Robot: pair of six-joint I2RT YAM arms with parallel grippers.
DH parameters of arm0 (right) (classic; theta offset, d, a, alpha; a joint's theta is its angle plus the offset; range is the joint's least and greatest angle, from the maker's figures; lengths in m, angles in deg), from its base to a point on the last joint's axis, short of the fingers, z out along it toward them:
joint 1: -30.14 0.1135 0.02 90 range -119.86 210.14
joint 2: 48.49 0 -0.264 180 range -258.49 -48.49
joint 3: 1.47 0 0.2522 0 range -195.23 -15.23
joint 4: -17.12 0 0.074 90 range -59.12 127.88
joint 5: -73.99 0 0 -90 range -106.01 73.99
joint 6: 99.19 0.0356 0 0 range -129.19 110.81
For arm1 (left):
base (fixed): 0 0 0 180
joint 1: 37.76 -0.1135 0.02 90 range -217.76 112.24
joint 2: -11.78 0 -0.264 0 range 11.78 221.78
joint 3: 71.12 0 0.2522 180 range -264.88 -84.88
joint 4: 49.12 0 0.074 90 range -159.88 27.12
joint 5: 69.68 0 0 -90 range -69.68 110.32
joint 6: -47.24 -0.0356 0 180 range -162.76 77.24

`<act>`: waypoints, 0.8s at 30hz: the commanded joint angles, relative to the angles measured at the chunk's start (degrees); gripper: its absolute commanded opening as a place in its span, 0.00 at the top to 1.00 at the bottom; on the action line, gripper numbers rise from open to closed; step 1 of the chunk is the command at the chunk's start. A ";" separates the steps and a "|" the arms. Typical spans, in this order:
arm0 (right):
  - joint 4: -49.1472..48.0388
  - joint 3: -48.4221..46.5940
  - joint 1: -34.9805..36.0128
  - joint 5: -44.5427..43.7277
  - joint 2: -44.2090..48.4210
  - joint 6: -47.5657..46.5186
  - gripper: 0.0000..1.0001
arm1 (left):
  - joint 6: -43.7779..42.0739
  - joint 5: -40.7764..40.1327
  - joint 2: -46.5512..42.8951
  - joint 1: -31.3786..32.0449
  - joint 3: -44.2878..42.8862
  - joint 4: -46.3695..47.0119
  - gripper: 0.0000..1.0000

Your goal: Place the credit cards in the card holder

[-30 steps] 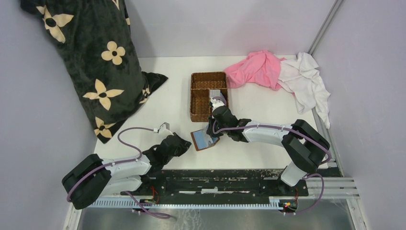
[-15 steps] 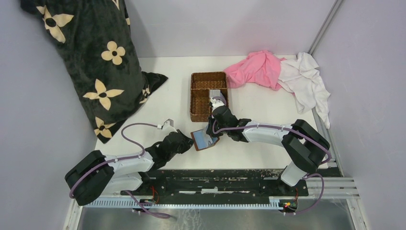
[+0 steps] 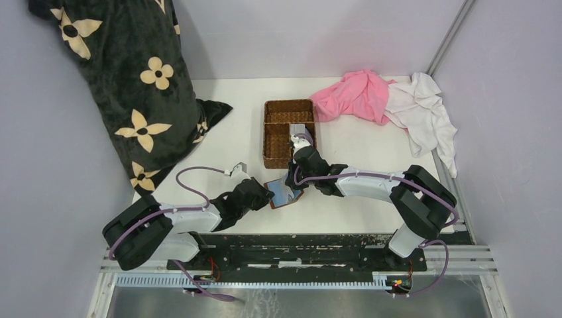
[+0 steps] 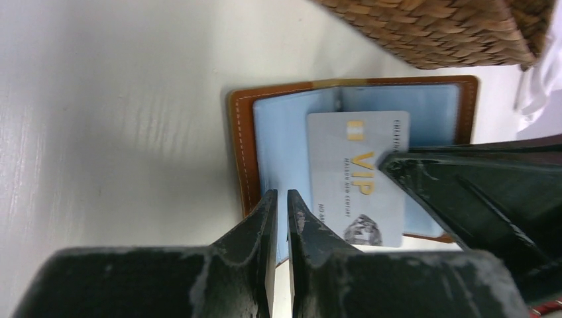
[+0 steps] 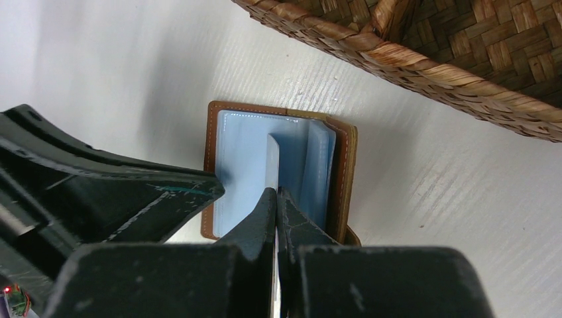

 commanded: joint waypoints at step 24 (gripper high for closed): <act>-4.72 5.56 -8.64 5.89 6.46 2.36 0.99 | -0.15 -1.62 9.95 0.34 -1.25 3.89 0.84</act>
